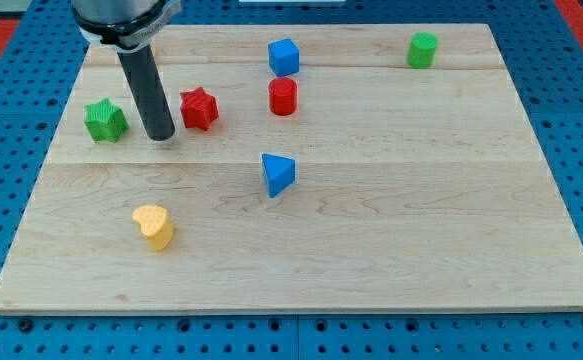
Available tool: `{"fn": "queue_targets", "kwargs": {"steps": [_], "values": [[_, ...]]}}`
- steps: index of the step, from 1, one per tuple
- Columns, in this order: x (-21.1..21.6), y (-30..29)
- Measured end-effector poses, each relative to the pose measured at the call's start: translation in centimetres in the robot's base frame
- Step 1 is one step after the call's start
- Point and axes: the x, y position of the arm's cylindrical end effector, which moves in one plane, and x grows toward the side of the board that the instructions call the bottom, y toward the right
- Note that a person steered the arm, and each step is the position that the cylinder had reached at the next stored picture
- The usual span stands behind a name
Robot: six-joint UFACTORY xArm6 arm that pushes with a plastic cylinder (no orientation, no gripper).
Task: Move the yellow heart towards right center of the board
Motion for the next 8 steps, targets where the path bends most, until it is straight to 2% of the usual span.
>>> {"fn": "queue_targets", "kwargs": {"steps": [2, 3, 4, 5, 6, 8], "values": [[0.5, 0.7], [6.6, 1.3], [12.7, -1.9], [15.5, -3.3], [16.6, -0.4], [15.2, 9.3]]}}
